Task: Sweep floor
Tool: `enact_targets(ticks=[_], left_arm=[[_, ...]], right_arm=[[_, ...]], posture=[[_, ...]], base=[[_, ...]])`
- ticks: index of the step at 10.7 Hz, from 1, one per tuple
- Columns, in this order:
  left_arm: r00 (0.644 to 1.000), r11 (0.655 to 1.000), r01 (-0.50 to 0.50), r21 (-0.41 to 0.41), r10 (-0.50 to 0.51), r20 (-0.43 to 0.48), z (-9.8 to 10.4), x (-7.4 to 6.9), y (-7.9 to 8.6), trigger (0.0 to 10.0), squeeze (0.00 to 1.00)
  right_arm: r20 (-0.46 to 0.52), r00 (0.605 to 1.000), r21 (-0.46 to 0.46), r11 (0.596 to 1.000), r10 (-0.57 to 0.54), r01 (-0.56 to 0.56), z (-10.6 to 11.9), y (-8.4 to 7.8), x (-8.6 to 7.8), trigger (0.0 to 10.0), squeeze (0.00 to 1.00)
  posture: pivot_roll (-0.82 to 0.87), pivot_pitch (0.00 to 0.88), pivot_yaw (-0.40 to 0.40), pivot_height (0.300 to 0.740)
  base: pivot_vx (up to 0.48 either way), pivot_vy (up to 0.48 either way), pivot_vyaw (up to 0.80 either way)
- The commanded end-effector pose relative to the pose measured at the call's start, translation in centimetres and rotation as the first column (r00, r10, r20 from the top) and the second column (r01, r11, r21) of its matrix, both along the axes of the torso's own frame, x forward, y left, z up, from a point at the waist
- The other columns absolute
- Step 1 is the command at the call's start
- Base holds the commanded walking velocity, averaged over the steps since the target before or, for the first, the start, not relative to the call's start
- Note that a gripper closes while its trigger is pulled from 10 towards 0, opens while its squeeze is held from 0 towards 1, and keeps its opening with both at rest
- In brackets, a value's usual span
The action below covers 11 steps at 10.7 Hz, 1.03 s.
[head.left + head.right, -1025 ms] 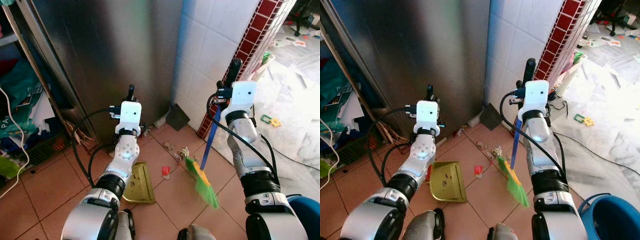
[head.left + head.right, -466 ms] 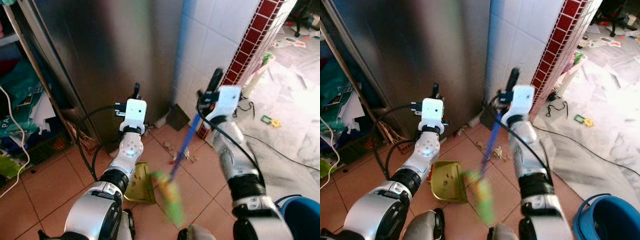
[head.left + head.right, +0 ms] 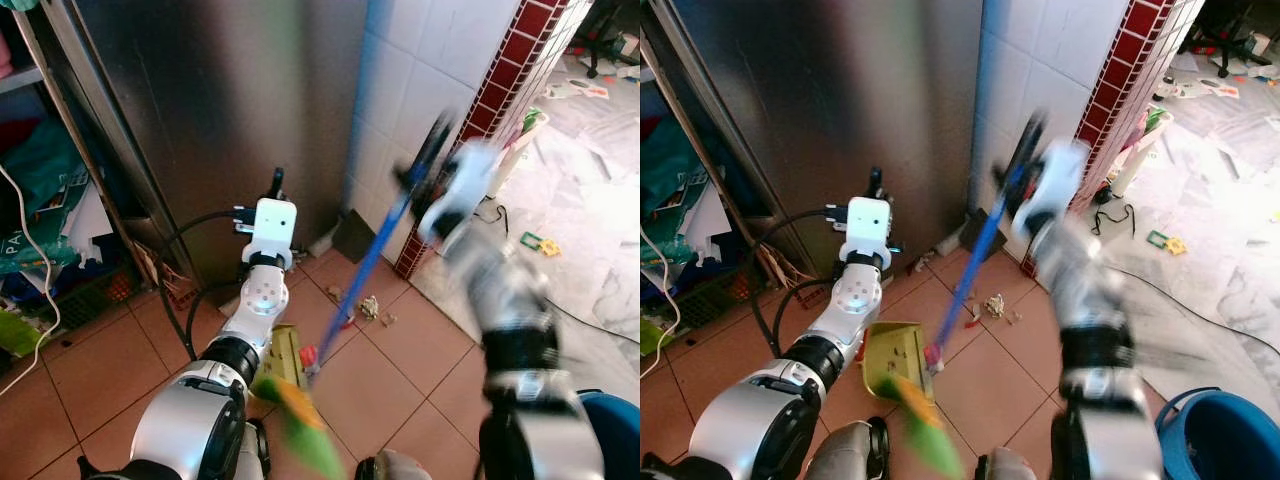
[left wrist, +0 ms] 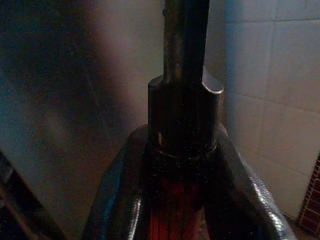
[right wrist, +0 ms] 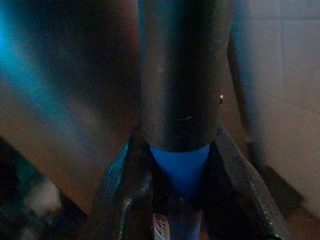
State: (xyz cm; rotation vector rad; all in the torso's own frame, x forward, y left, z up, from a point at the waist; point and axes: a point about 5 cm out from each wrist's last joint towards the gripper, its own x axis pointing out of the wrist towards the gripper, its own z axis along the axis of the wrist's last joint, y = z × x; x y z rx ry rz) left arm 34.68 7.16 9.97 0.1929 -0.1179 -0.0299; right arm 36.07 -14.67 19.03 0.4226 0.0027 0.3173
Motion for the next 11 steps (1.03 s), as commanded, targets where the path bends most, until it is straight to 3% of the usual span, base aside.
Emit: enact_targets(ticks=[1, 2, 3, 4, 5, 6, 7, 9, 11], left_arm=[[0.999, 0.999, 0.035, -0.025, -0.035, 0.006, 0.5, 0.1, -1.0, 10.0, 0.0], [0.998, 0.996, 0.068, -0.06, -0.068, 0.001, 0.7, 0.2, -1.3, 10.0, 0.0], [0.996, 0.994, 0.087, -0.07, -0.087, 0.007, 0.9, 0.3, -1.5, 10.0, 0.0], [0.995, 0.992, 0.102, -0.07, -0.1, 0.02, 1.3, 0.4, -1.7, 10.0, 0.0], [0.989, 0.984, 0.148, -0.1, -0.147, 0.019, 1.6, 0.5, -2.0, 10.0, 0.0], [0.982, 0.97, 0.189, -0.15, -0.191, 0.006, 1.5, 0.4, -2.4, 10.0, 0.0], [0.971, 0.956, 0.231, -0.183, -0.237, -0.014, 1.3, 0.1, -3.2, 10.0, 0.0], [0.96, 0.947, 0.273, -0.17, -0.279, -0.015, 2.0, 0.1, -5.2, 10.0, 0.0], [0.958, 0.949, 0.285, -0.137, -0.288, -0.002, 2.5, 0.5, -4.9, 10.0, 0.0]], right_arm=[[0.066, 0.998, 0.162, 0.987, -0.012, 0.001, 3.0, -0.3, 0.3, 10.0, 0.0], [0.085, 0.996, 0.229, 0.973, -0.039, 0.018, 4.5, -0.7, 0.6, 10.0, 0.0], [0.114, 0.992, 0.204, 0.978, -0.062, 0.038, 5.1, -1.1, 0.7, 10.0, 0.0], [0.175, 0.978, 0.131, 0.987, -0.116, 0.094, 5.9, -1.7, 0.7, 10.0, 0.0], [0.307, 0.937, -0.091, 0.974, -0.169, 0.206, 6.8, -2.8, 0.4, 10.0, 0.0], [0.34, 0.92, -0.147, 0.955, -0.194, 0.256, 6.8, -3.1, 0.3, 10.0, 0.0], [0.364, 0.904, -0.183, 0.934, -0.225, 0.307, 6.5, -3.4, 0.2, 10.0, 0.0], [0.396, 0.883, -0.205, 0.913, -0.252, 0.352, 6.3, -3.3, 0.2, 10.0, 0.0], [0.449, 0.851, -0.233, 0.885, -0.27, 0.404, 6.9, -4.0, 0.1, 10.0, 0.0]], posture=[[-0.18, 0.055, -0.037, 0.74], [-0.18, 0.053, -0.035, 0.74], [-0.18, 0.051, -0.032, 0.74], [-0.17, 0.053, -0.03, 0.74], [-0.16, 0.058, -0.023, 0.74], [-0.16, 0.057, -0.02, 0.74], [-0.15, 0.057, -0.015, 0.74], [-0.16, 0.057, -0.007, 0.74], [-0.16, 0.06, 0.0, 0.74]], base=[[0.0, 0.0, 0.0], [0.0, 0.0, 0.0], [0.0, 0.0, 0.0], [0.0, 0.0, 0.0], [0.0, 0.0, 0.0], [0.0, 0.0, 0.0], [0.0, 0.0, 0.0], [0.0, 0.0, 0.0], [0.0, 0.0, 0.0]])
